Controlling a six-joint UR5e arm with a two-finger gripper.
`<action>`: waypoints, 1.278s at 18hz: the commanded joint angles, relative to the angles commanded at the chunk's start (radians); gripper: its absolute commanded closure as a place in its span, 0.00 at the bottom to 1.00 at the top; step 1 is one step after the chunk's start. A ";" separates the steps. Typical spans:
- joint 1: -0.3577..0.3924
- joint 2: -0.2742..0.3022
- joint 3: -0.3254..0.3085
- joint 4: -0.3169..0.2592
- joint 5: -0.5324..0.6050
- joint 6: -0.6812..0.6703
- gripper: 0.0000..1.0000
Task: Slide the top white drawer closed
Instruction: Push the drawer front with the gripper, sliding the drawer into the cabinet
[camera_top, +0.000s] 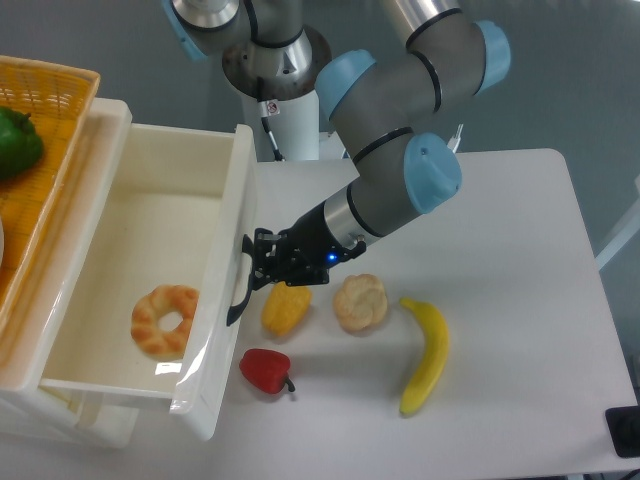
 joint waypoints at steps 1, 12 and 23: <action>0.000 0.002 0.000 0.000 -0.005 0.000 1.00; -0.037 0.002 0.000 0.008 -0.014 -0.035 1.00; -0.048 -0.005 0.000 0.011 -0.014 -0.035 1.00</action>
